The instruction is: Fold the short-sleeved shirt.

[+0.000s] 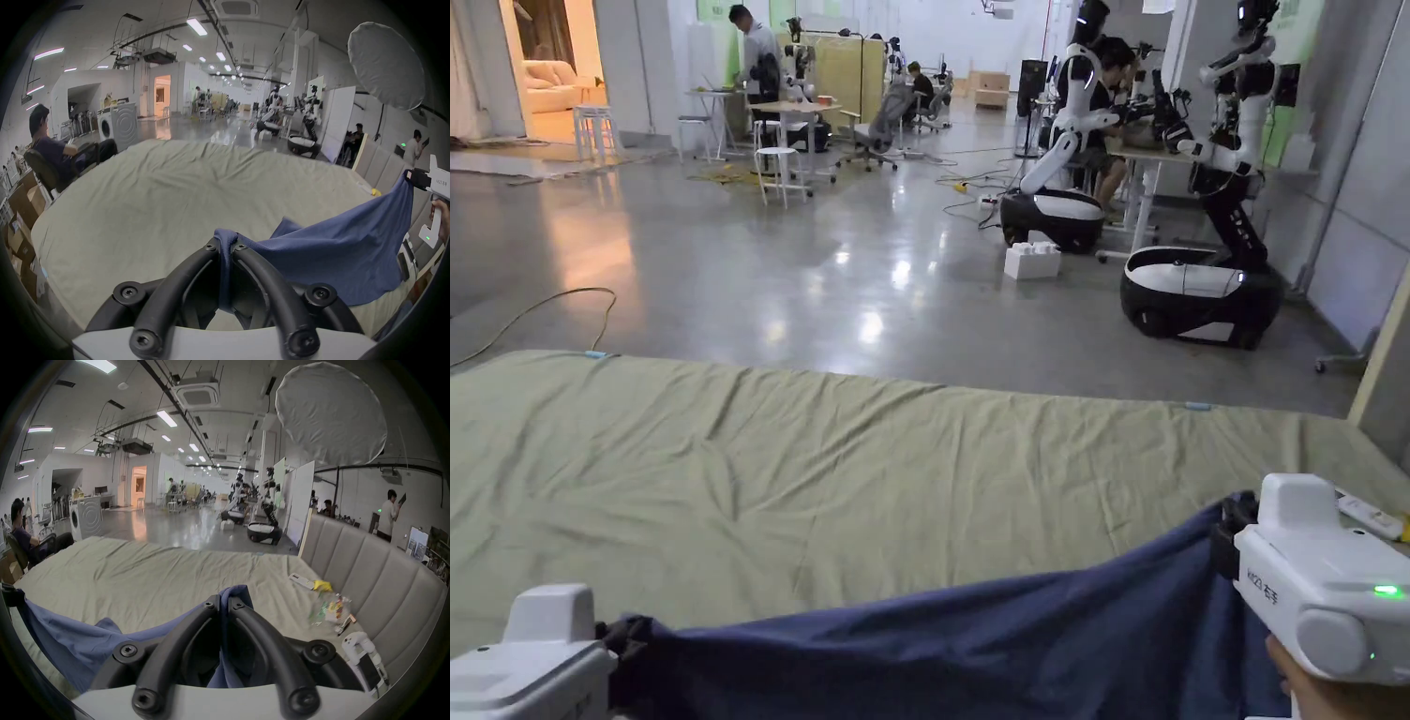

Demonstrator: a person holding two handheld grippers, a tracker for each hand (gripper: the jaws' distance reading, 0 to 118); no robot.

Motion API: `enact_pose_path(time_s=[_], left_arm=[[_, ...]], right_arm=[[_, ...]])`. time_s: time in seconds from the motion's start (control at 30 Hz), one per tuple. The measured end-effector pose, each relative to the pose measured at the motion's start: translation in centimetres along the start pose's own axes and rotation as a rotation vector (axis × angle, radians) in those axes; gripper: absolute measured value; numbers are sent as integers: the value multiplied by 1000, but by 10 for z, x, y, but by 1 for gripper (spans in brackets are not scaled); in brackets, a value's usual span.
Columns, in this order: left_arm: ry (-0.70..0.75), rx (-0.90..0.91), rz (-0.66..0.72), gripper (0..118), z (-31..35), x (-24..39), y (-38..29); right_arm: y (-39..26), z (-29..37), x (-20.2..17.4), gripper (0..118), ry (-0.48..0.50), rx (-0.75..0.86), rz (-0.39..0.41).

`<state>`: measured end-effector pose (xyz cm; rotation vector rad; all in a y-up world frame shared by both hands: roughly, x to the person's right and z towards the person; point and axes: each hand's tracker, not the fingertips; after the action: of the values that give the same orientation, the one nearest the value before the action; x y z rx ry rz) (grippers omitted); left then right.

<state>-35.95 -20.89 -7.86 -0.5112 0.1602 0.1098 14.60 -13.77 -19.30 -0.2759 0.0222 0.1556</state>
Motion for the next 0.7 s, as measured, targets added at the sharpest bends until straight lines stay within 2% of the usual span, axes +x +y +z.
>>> enact_pose_path(time_s=[0.13, 0.17, 0.2, 0.3, 0.4, 0.57, 0.7], left_arm=[[-35, 63, -32, 6, 9, 28, 44], [-50, 77, -32, 6, 6, 16, 25], [-67, 91, -14, 5, 18, 31, 47], [-90, 143, -16, 5, 21, 34, 57], [-100, 186, -18, 5, 5, 42, 134], [-102, 236, 10, 5, -4, 41, 196], [-89, 270, -31, 5, 31, 69, 231]], right_arm=[[34, 24, 20, 6, -58, 76, -28], [42, 28, 26, 6, -65, 96, -26], [49, 32, 30, 6, -72, 110, -33], [73, 46, 40, 6, -93, 155, -22], [97, 55, 49, 6, -118, 200, -11], [133, 55, 64, 6, -163, 253, 1], [157, 47, 72, 6, -180, 281, 0]])
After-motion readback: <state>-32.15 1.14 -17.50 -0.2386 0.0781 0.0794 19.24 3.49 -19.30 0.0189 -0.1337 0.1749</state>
